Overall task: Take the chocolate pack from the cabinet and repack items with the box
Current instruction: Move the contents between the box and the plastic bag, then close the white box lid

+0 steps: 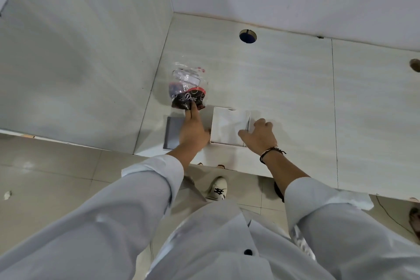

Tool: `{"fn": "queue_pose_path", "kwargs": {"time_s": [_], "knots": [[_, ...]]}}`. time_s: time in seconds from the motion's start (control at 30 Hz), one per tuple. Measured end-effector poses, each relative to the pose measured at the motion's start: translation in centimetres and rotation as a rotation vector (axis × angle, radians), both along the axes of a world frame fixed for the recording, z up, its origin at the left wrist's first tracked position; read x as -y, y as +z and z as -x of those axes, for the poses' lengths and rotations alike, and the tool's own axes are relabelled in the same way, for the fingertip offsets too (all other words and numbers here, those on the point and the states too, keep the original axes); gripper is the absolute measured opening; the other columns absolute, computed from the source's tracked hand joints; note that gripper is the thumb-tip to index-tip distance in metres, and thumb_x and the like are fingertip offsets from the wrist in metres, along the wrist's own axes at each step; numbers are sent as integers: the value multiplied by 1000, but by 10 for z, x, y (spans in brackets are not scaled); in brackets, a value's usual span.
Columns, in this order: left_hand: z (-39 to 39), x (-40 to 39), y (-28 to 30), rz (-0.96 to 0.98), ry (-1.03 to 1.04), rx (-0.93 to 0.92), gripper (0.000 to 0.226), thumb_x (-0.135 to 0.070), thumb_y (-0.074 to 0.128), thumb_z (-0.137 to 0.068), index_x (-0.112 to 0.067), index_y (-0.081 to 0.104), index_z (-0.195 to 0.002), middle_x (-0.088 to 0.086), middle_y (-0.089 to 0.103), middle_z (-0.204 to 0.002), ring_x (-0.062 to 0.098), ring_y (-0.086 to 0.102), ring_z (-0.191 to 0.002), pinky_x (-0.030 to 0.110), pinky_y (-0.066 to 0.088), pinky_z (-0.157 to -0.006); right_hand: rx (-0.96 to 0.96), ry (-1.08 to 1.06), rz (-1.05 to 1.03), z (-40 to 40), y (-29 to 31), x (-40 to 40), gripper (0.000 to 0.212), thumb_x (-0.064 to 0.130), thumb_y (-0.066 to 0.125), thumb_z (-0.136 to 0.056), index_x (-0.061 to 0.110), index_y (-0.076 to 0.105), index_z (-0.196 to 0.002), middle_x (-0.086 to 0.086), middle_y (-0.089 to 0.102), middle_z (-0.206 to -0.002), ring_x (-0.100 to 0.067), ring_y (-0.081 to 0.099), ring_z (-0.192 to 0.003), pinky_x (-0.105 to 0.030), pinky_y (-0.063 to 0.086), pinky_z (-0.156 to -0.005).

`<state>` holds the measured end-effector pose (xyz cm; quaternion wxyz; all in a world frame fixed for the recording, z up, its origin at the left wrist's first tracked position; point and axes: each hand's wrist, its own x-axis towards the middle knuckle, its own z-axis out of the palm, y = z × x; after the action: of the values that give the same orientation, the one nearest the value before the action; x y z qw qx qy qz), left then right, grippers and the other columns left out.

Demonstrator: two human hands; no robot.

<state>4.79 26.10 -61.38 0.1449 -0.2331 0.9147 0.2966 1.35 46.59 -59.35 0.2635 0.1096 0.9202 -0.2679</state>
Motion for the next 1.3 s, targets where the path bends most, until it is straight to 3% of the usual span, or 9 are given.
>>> {"fn": "queue_pose_path", "kwargs": {"time_s": [0.17,0.27,0.47,0.57,0.7,0.9,1.03,1.1,1.3], "knots": [[10,3,8,-136,161,-5,105,8,63,-85,-16,-1,-165,11,7,-172,36,52,-134,38,50,-96,-502,75,14,-4,13,9,54,34,68,-81,3,56,-124,-14,47,-132,-37,55,-114,-43,55,-87],[31,12,30,-148,289,-180,89,-3,64,-82,-13,23,-160,14,30,-162,38,54,-130,44,50,-103,-595,80,162,1,22,20,48,27,69,-82,4,57,-122,-11,49,-129,-33,58,-112,-40,53,-89],[65,15,94,-484,385,-477,62,0,61,-81,-15,52,-141,-7,60,-93,9,58,-74,18,51,-72,-200,-213,595,32,46,48,63,51,72,-89,16,49,-136,-1,64,-126,-17,65,-111,-26,50,-92],[65,2,112,-759,339,-527,57,-1,54,-75,-11,60,-131,7,67,-115,19,64,-94,32,54,-84,51,-284,778,51,50,50,85,70,71,-79,22,45,-144,-3,65,-128,-19,68,-113,-38,55,-100],[56,-9,103,-989,320,-446,62,-8,48,-65,-12,63,-125,21,65,-120,30,61,-97,39,51,-81,85,-296,1000,49,39,37,37,33,71,-96,8,65,-123,-9,74,-103,-26,68,-90,-37,59,-75],[34,-1,69,-738,291,-138,83,-28,64,-92,-25,22,-164,-1,33,-166,17,41,-144,33,31,-119,-232,-447,581,15,12,7,30,36,64,-98,17,66,-121,-9,74,-111,-28,71,-97,-34,59,-57],[16,-4,40,-657,222,-31,88,-38,67,-96,-25,15,-165,0,25,-170,20,41,-146,35,31,-121,-256,-514,477,-4,-4,15,33,37,60,-100,17,60,-126,-5,70,-110,-31,69,-99,-49,62,-77],[11,-4,30,-641,202,-40,87,-40,67,-95,-25,17,-164,1,30,-167,22,43,-144,43,37,-120,-312,-475,447,-4,-3,25,34,33,58,-102,13,59,-130,-3,67,-105,-31,68,-101,-39,56,-81],[8,-13,27,-622,225,-54,77,-30,64,-100,-21,20,-163,3,35,-164,22,38,-147,25,31,-104,-314,-373,220,-2,-13,31,38,30,57,-102,9,60,-133,-19,48,-131,-39,50,-117,-31,36,-95]]}}
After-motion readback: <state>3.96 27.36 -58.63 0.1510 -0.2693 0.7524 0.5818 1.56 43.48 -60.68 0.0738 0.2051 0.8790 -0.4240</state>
